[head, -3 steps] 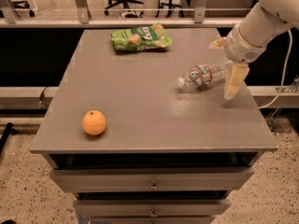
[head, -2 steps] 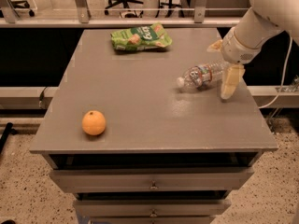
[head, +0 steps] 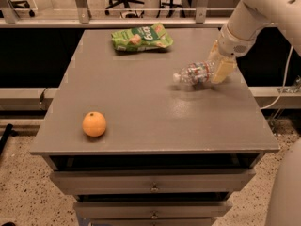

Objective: Move water bottle near orange

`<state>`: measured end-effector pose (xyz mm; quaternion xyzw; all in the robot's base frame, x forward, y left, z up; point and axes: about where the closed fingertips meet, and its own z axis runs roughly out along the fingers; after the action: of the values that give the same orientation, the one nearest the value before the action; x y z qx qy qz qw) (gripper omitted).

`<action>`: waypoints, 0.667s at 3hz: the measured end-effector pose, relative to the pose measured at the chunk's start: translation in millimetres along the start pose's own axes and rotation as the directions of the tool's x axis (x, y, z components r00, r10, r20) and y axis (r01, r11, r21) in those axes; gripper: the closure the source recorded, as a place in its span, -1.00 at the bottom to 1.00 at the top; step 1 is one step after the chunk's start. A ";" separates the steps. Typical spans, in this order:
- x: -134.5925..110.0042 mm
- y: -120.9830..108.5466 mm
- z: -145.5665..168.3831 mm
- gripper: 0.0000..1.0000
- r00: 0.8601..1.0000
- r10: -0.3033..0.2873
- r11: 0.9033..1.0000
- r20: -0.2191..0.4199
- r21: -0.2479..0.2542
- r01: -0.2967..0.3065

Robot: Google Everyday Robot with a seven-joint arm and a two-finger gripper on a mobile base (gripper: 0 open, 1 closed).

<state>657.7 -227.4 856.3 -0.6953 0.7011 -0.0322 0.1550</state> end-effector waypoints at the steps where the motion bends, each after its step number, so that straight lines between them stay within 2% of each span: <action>1: -13.9 1.6 -12.3 0.87 0.999 0.037 0.999 -0.004 -0.025 -0.037; 2: -29.8 3.9 -37.5 1.00 0.991 0.132 0.990 0.034 -0.051 -0.130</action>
Offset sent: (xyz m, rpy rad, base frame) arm -0.0359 0.0337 0.0912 0.1546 0.1354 -0.2041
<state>643.7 -204.3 896.0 -0.6518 0.7428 0.0079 0.1529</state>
